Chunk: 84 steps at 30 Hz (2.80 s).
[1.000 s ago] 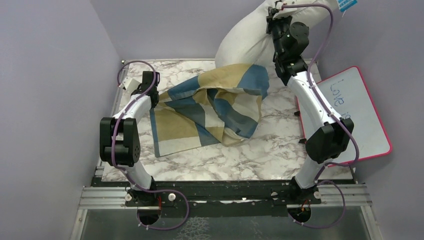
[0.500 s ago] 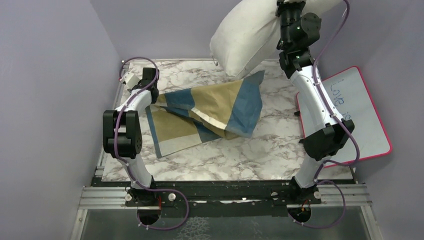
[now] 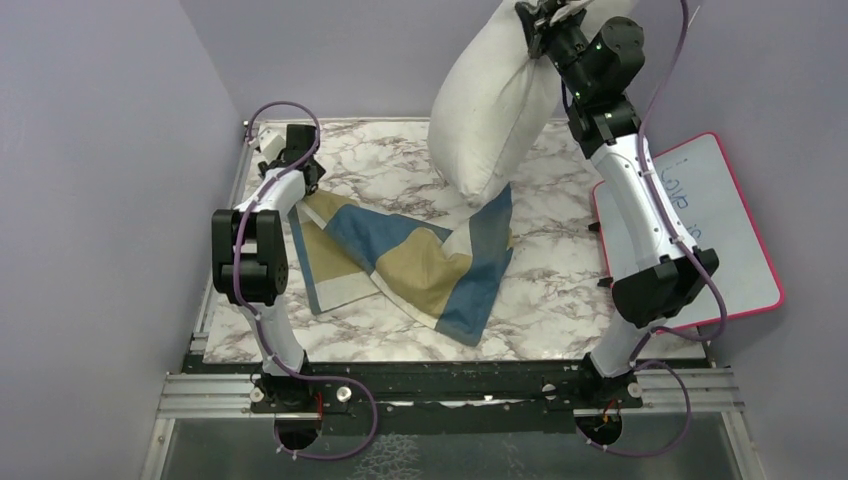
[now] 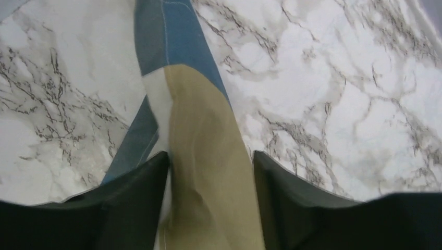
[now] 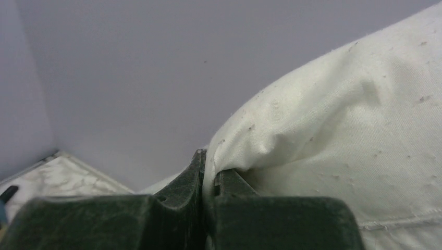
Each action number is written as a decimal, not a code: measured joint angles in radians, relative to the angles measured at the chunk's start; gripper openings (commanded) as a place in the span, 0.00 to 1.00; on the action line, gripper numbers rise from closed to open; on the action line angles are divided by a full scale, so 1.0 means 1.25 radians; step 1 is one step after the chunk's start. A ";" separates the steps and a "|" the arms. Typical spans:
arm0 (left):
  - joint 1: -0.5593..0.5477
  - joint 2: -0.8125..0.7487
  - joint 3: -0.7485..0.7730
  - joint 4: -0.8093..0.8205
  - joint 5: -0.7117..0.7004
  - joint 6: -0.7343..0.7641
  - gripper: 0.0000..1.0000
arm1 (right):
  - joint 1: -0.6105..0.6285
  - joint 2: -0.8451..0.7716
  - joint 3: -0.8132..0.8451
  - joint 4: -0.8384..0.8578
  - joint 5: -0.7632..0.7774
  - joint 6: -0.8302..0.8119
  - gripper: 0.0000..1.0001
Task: Put the pillow into the pillowcase
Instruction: Place the pillow at the center of the board, then pick up the pillow at the center of the board.
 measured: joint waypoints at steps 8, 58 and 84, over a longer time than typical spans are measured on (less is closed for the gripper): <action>0.002 -0.071 0.038 0.002 0.164 0.068 0.84 | -0.002 -0.163 -0.127 -0.114 -0.202 0.081 0.00; -0.055 -0.413 -0.485 0.108 0.403 -0.041 0.95 | 0.110 0.289 0.033 -0.351 0.045 0.051 1.00; -0.103 -0.318 -0.391 0.313 0.480 -0.099 0.00 | 0.109 0.002 -0.056 -0.496 0.094 -0.115 0.00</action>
